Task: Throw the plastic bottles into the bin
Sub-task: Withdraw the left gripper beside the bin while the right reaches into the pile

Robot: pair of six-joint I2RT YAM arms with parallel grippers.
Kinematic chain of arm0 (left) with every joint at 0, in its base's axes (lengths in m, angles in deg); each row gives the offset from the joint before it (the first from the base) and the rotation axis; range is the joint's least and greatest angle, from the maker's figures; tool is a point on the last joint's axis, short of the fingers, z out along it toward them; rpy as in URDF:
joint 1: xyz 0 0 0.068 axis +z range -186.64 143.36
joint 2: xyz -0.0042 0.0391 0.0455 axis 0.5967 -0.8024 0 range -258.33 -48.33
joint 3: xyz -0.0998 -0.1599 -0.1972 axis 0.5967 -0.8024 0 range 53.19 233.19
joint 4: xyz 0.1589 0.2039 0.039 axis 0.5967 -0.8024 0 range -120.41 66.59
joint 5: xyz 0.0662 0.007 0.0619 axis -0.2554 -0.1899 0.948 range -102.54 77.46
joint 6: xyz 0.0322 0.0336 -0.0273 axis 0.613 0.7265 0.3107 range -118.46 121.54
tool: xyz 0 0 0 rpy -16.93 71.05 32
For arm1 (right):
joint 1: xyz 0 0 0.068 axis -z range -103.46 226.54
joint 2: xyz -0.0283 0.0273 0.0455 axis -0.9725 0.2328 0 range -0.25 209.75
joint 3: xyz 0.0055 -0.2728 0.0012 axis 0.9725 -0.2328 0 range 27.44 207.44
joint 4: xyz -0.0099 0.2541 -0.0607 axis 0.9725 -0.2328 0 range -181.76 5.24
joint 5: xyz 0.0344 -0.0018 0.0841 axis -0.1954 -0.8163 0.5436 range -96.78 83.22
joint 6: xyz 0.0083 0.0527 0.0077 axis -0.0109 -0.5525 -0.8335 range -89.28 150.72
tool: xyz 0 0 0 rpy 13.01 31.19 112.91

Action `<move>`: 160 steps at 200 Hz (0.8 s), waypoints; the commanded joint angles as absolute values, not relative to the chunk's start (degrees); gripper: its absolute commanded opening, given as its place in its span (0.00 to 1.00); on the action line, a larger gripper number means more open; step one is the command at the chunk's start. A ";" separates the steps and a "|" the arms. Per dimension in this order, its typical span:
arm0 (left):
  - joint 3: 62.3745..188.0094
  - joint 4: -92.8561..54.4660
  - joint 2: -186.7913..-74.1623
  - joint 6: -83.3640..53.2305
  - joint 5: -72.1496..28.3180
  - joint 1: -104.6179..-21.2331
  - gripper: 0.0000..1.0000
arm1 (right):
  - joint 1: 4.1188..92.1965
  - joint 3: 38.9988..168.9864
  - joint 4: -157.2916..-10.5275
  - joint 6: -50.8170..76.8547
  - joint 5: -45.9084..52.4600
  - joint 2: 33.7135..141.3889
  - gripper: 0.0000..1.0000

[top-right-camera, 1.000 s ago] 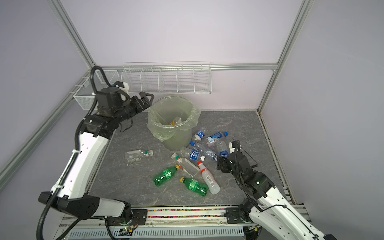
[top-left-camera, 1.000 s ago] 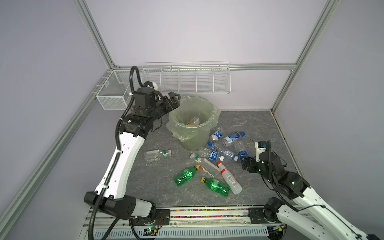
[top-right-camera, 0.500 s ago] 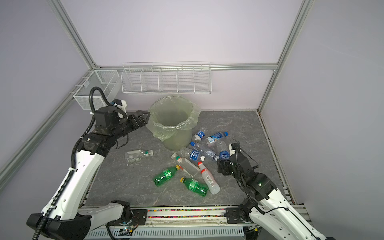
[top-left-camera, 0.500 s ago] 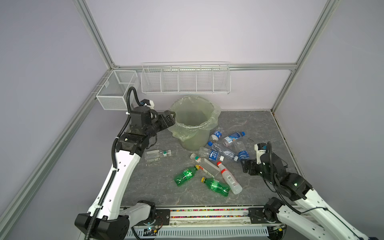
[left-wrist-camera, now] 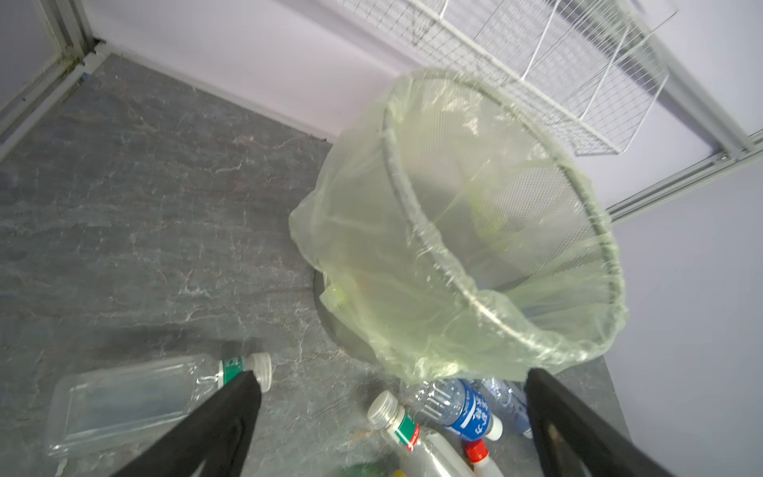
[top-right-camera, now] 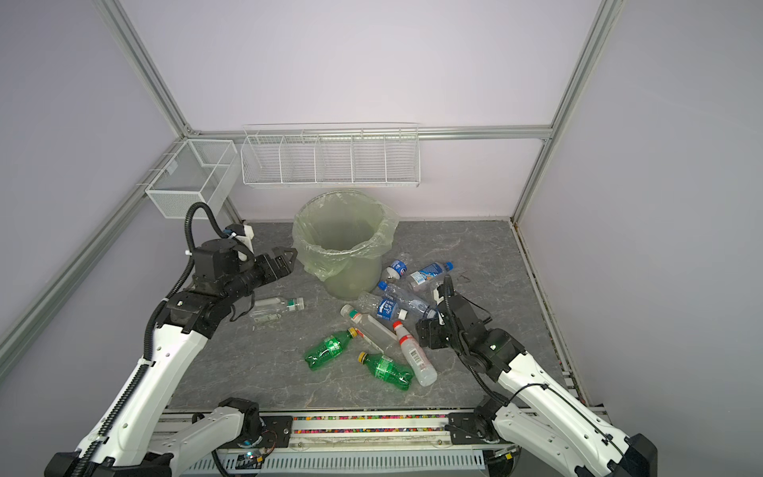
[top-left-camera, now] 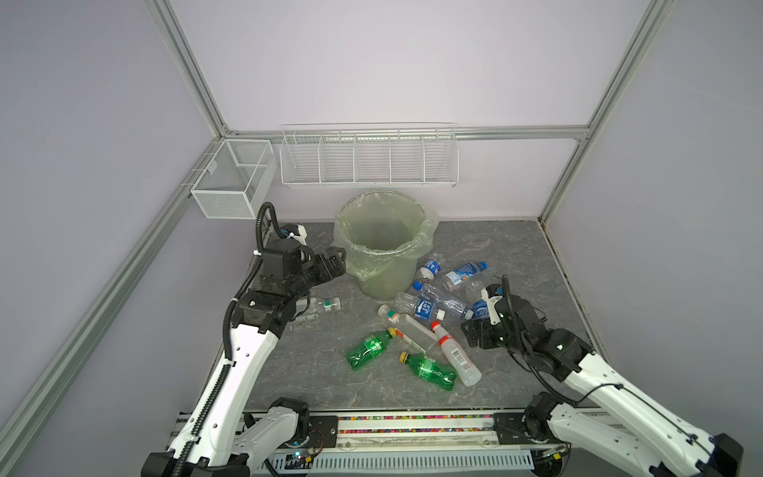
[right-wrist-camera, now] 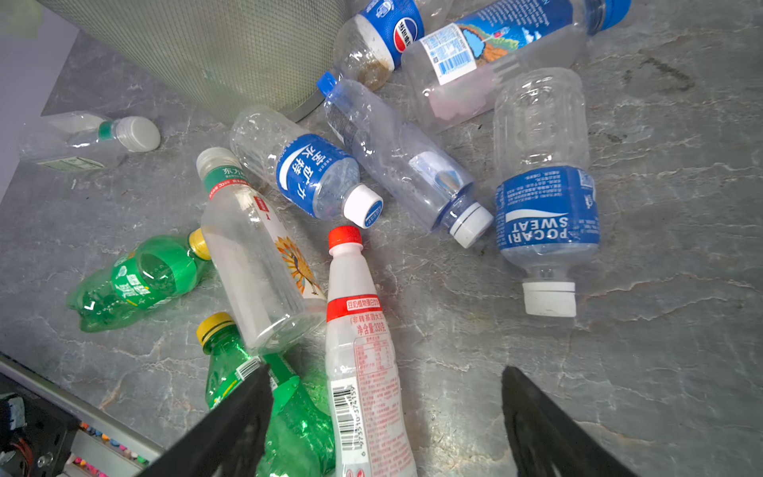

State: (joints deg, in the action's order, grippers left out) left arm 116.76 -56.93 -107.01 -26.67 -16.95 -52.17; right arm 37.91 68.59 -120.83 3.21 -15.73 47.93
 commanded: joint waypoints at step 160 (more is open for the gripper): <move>97.57 -53.92 -97.05 -31.85 -18.87 -52.16 1.00 | 28.88 71.22 -112.28 2.93 -18.42 60.15 0.88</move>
State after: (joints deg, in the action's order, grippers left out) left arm 99.50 -54.73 -98.31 -30.25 -17.56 -52.17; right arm 31.02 69.09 -115.13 3.52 -17.06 56.96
